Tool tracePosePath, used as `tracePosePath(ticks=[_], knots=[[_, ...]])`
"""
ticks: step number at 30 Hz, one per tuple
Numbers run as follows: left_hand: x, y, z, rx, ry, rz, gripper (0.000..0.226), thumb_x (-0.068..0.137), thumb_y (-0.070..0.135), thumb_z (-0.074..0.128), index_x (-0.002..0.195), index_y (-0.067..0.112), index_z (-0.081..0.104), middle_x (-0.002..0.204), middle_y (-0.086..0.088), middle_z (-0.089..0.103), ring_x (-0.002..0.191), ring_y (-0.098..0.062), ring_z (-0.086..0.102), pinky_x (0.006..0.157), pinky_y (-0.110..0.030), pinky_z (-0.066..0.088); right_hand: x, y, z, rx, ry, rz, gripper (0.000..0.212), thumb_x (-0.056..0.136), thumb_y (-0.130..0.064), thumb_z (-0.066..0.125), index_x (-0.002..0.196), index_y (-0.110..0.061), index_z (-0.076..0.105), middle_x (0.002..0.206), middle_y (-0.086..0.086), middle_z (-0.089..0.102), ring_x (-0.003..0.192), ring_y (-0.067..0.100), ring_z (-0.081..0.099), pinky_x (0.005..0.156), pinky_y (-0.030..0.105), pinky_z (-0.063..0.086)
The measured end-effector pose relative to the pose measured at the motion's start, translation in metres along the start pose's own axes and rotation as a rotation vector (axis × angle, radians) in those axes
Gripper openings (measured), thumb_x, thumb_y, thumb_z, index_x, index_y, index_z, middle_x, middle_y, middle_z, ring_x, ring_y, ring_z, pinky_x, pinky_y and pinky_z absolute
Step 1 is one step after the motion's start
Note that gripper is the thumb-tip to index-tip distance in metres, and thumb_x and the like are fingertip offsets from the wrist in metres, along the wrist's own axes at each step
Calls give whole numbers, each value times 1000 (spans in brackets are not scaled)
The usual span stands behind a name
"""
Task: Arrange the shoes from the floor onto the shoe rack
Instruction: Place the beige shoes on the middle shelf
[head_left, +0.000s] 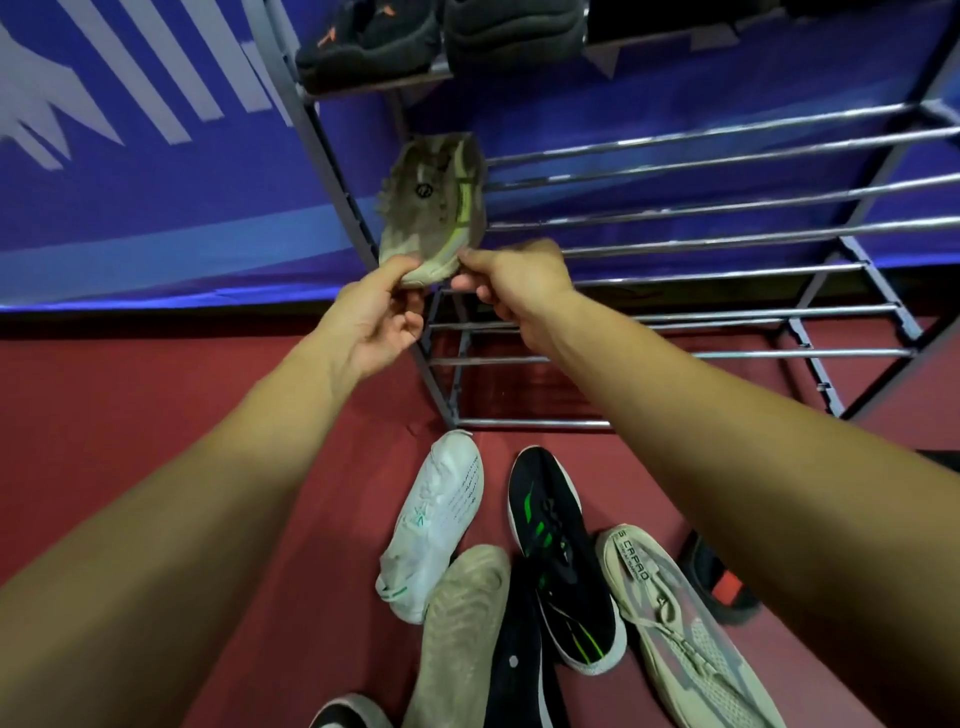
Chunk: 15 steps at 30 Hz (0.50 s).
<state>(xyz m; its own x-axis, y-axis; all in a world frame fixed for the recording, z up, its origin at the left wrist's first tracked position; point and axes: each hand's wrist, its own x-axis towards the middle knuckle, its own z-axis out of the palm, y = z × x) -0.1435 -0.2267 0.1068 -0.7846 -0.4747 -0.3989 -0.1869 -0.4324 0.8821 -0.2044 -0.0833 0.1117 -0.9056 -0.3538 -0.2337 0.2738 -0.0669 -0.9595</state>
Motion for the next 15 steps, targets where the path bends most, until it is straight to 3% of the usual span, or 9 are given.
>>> tracePosePath(ticks=[9,12,15], knots=[[-1,0,9,6,61,28,22,81,29,78,93,18,63,68,3,59,47,-4,51,44,-17,33,5,7,3,36,41,-14,24,89,-12,73,99,9,71,84,15,75,36,0,45,34,11,30],[-7,-6,1,36,-62,47,34,78,38,79,103,18,68,77,3,66,57,-5,56,50,-17,37,-1,10,-1,14,13,-30,21,90,-12,71,102,6,70,87,15,75,37,-1,50,36,11,32],[-19,-24,-12,229,-215,-23,41,74,40,77,104,13,71,83,3,69,66,-6,59,58,-19,39,-8,24,-9,-72,-19,-18,15,90,-14,71,95,0,73,84,13,74,41,0,54,39,11,35]])
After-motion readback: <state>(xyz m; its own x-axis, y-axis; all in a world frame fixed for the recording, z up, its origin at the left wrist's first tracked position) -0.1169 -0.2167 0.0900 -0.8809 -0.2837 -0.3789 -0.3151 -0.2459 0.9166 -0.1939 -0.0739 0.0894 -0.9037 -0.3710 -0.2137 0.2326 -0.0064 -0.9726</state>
